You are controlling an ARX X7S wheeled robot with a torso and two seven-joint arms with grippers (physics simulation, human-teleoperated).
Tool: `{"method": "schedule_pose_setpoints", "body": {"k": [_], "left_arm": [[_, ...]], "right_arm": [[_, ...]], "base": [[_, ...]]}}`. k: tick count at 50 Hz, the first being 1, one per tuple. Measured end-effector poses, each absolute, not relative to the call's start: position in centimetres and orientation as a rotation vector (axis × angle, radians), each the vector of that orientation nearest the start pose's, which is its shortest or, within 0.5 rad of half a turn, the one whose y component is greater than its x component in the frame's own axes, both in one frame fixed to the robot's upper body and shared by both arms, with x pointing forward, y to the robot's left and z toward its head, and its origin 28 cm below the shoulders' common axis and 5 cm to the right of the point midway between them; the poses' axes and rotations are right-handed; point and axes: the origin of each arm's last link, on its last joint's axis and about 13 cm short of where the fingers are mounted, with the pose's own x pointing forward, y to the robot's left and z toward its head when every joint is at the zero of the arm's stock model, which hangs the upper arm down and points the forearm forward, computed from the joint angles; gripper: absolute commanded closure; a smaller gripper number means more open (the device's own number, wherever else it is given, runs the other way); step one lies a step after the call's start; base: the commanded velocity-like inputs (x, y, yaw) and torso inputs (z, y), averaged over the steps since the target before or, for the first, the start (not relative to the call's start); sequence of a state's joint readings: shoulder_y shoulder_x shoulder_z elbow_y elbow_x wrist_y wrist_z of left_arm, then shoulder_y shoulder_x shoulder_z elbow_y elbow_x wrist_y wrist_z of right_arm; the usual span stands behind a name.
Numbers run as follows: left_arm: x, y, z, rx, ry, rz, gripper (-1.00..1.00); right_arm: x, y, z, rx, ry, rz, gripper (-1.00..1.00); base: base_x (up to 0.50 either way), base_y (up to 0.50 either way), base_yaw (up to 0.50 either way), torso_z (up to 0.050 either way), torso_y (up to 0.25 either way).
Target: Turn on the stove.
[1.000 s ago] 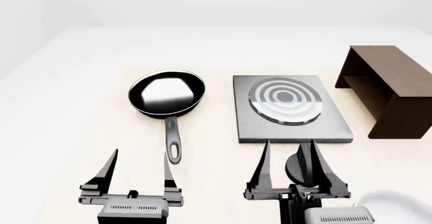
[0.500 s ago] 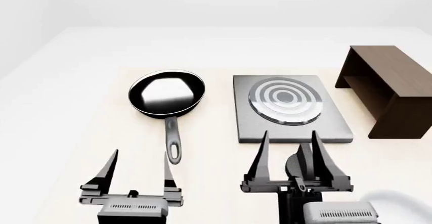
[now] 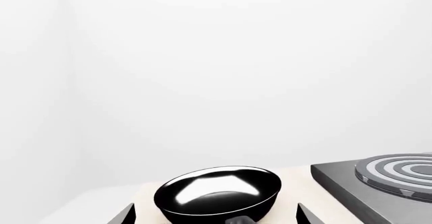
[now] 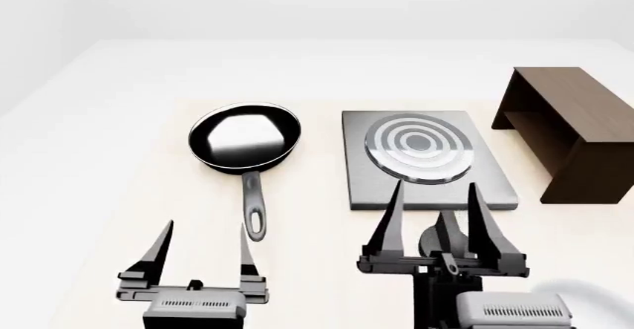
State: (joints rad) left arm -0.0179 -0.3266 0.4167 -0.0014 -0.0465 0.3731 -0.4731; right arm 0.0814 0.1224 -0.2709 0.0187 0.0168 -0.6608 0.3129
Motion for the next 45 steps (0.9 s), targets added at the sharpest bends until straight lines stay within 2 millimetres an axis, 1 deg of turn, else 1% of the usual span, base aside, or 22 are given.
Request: {"method": "schedule_pose_setpoints", "body": {"k": [12,21,37,45], "left_arm": [[20.0,20.1,2.6,0.124,-0.343,0.012,-1.0],[20.0,20.1,2.5,0.125,-0.345,0.011,-1.0],[20.1,20.1,2.4,0.127,-0.347,0.01,-1.0],[20.6,19.8,2.4,0.128,-0.346,0.009,-1.0]], "right_arm": [[21.9,-6.5,7.1,0.121,-0.684,-0.002,-1.0],[21.6,-6.1,7.4,0.109,-0.695,0.009,-1.0],[21.4,-5.6,7.3,0.002,-0.735,0.003,-1.0],[21.6,-5.8,7.1,-0.057,-0.756,-0.017,-1.0]], "base": [[0.0,0.0,0.0,0.0,0.0],[0.0,0.0,0.0,0.0,0.0],[0.0,0.0,0.0,0.0,0.0],[0.0,0.0,0.0,0.0,0.0]]}}
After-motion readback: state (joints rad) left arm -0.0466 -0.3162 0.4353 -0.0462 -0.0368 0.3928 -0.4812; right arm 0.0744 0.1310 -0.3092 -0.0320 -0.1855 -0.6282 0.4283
